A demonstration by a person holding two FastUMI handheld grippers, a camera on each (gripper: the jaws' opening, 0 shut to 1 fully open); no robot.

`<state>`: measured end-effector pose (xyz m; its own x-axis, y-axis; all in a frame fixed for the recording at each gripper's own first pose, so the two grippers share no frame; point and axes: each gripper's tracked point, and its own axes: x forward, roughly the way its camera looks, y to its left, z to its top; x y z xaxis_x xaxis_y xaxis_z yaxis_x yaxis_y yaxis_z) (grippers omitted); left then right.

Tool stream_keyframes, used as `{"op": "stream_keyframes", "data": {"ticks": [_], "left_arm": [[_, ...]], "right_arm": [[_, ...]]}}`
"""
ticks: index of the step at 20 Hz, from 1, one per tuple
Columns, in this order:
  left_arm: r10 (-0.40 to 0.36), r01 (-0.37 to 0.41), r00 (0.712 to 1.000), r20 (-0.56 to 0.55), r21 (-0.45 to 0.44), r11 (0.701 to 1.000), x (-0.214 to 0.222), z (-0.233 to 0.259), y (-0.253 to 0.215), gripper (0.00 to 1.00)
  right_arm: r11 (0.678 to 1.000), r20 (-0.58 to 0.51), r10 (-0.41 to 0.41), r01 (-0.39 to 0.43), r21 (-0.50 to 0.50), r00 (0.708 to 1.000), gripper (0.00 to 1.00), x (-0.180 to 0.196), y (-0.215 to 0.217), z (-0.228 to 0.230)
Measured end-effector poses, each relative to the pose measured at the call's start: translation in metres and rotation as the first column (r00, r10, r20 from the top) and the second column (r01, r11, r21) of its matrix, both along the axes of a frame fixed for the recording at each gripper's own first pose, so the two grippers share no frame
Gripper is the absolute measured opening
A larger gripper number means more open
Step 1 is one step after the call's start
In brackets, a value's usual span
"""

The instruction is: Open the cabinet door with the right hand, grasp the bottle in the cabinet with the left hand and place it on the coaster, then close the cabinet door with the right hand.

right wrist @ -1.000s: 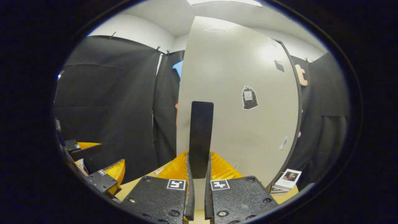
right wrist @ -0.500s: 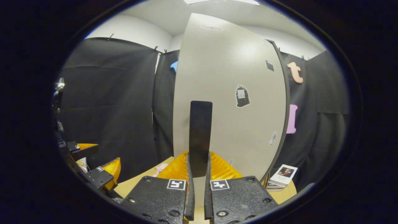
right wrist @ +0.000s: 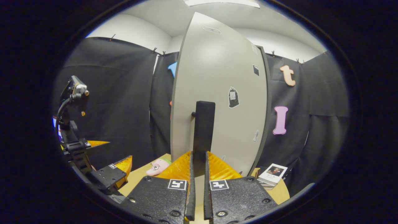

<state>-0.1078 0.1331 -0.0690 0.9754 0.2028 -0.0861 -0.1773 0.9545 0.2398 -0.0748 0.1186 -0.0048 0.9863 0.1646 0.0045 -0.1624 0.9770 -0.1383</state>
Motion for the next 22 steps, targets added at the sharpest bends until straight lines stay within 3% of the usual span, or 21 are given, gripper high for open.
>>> {"op": "stream_keyframes", "data": {"ticks": [11,15,16,22], "left_arm": [[-0.148,0.148,0.989,0.005,0.005,0.989,0.021,0.001,-0.082,0.94],[-0.19,0.19,0.982,0.017,0.011,0.982,0.031,0.006,-0.114,0.94],[-0.201,0.2,0.979,0.021,0.012,0.98,0.033,0.007,-0.121,0.94],[-0.237,0.237,0.971,0.016,0.011,0.971,0.066,0.003,-0.152,0.95]], "right_arm": [[0.998,-0.004,-0.002,0.002,0.067,1.0,0.13,-0.047,-0.061,-0.005],[0.998,0.002,-0.035,0.035,0.056,0.999,0.13,-0.061,-0.084,-0.005],[0.997,-0.003,-0.041,0.041,0.062,0.999,0.13,-0.081,-0.089,-0.003],[0.986,-0.054,-0.114,0.119,0.114,0.992,0.12,-0.092,-0.134,-0.004]]}}
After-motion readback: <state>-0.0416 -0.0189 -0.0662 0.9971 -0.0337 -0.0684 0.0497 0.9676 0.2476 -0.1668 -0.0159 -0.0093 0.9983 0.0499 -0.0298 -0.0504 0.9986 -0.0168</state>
